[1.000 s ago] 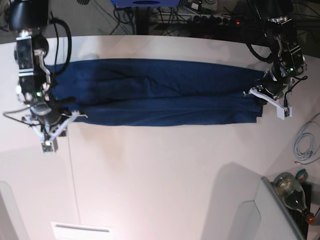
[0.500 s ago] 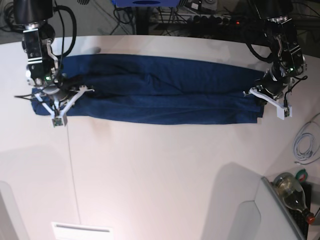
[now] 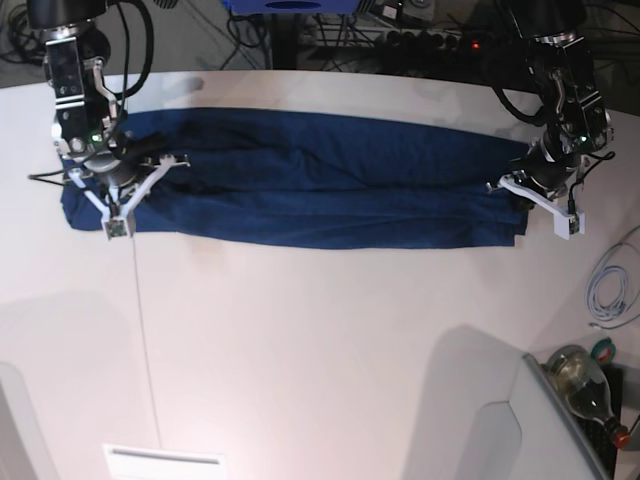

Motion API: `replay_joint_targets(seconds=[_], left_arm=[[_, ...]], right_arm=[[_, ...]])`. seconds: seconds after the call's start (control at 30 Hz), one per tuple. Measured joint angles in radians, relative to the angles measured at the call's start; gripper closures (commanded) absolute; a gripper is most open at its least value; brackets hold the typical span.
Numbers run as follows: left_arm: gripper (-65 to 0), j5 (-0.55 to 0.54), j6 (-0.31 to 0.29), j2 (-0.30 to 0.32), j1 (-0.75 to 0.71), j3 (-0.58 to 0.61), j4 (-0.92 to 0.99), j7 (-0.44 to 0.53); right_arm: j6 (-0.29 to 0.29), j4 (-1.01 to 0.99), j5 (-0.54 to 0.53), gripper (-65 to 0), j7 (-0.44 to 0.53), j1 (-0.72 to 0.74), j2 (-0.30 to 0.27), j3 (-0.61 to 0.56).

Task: Layout the t-shirt on the table in an organized manner, then fold the t-shirt properly
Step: 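Open the right gripper and shift it along the folded edge, then grasp the strip end with the left gripper and lift it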

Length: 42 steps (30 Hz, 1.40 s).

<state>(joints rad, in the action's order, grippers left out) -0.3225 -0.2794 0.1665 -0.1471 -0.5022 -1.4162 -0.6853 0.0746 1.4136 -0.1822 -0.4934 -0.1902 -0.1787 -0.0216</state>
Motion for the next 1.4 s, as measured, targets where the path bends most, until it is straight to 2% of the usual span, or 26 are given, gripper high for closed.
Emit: replay_joint_targets(seconds=[0.27,0.37,0.43,0.53,0.73,0.8,0.87,0.9,0.93,0.97,1.07,1.2,1.3,1.4], left_arm=[[0.0,0.000,0.000,0.000,0.000,0.000,0.000,0.000],[-15.1,-0.001,-0.001,0.014,-0.006,0.000,0.000,-0.003],[-22.7,0.003,0.001,0.021,-0.006,-0.001,0.000,-0.004],[-28.1,0.001,0.000,0.019,-0.016,-0.007,-0.008,-0.004],[-34.9,-0.005,0.000,0.031,-0.093,-0.024,-0.166,-0.012],[-40.6,-0.019,-0.007,0.023,-0.094,-0.062,-0.197,-0.005],[-52.7,-0.016,-0.008,0.023,-0.094,-0.087,-0.198,0.004],[-57.3,-0.002,-0.043,0.026,-0.094,-0.089,-0.187,0.010],[-62.2,-0.002,-0.117,0.030,-0.095,-0.092,-0.168,0.005],[-64.3,-0.003,-0.186,0.030,-0.093,-0.094,-0.148,0.000],[-65.0,-0.016,-0.293,0.026,-0.063,-0.145,-0.050,-0.001],[-65.0,0.007,-0.328,0.050,0.008,-0.220,0.119,0.001],[-65.0,0.005,-0.357,0.058,0.027,-0.237,0.174,0.004],[-65.0,0.006,-0.375,0.058,0.031,-0.232,0.202,0.079]], right_arm=[[-0.005,0.066,0.003,-0.6,0.000,-0.016,0.000,0.000],[-0.005,0.104,0.001,-0.6,0.001,-0.027,0.000,0.000],[-0.005,0.110,0.000,-0.6,-0.001,-0.027,0.000,0.000],[-0.005,0.111,0.000,-0.6,-0.001,-0.027,0.000,0.000],[-0.005,0.111,0.000,-0.6,-0.001,-0.027,0.000,0.000],[-0.005,0.111,0.000,-0.6,0.000,-0.030,0.000,0.000],[-0.005,0.111,0.000,-0.6,0.000,-0.039,0.000,0.000],[-0.005,0.111,0.000,-0.6,-0.002,-0.044,-0.001,0.000],[-0.004,0.110,0.000,-0.6,-0.003,-0.049,-0.001,0.000],[-0.004,0.110,0.000,-0.6,-0.005,-0.049,0.000,0.000],[-0.004,0.111,0.000,-0.6,0.002,-0.052,0.000,0.000],[-0.004,0.111,0.003,-0.6,-0.005,-0.066,-0.002,0.000],[-0.004,0.111,0.000,-0.6,-0.002,-0.065,0.002,0.000],[-0.004,0.111,0.000,-0.6,-0.001,-0.066,-0.003,0.000]])
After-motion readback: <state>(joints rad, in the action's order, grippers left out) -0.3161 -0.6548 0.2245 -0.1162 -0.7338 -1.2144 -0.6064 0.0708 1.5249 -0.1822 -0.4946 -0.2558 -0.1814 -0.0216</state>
